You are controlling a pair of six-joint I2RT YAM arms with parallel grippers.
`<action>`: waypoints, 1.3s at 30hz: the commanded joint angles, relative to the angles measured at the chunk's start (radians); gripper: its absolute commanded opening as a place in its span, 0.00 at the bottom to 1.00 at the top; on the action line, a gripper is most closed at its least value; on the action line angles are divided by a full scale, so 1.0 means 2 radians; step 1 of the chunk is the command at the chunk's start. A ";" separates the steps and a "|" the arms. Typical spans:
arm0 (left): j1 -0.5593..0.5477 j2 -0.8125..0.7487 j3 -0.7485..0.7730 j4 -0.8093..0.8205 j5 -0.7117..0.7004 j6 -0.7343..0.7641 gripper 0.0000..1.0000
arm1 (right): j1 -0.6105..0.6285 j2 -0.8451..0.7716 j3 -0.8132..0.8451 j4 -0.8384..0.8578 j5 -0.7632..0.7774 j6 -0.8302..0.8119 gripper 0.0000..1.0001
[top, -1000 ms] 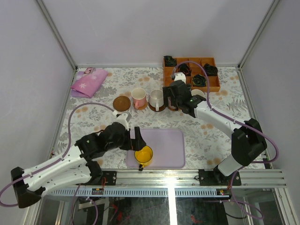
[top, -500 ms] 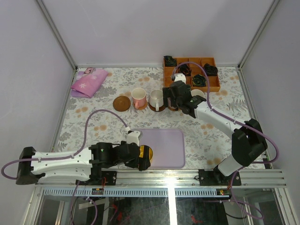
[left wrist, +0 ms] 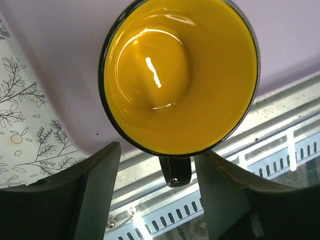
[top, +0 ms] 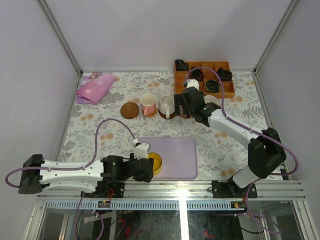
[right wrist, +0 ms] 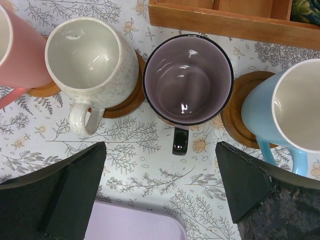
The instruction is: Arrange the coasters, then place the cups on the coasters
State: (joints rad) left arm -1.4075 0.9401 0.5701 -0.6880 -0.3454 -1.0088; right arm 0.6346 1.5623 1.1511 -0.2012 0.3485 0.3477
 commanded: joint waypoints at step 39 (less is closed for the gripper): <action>0.194 0.020 0.058 0.063 -0.188 0.155 0.00 | -0.003 -0.040 -0.011 0.021 0.011 -0.024 0.99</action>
State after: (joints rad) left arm -1.1545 0.9993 0.6708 -0.6998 -0.7139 -0.8127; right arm 0.6346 1.5429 1.1309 -0.1978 0.3492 0.3332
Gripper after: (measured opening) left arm 0.160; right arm 0.994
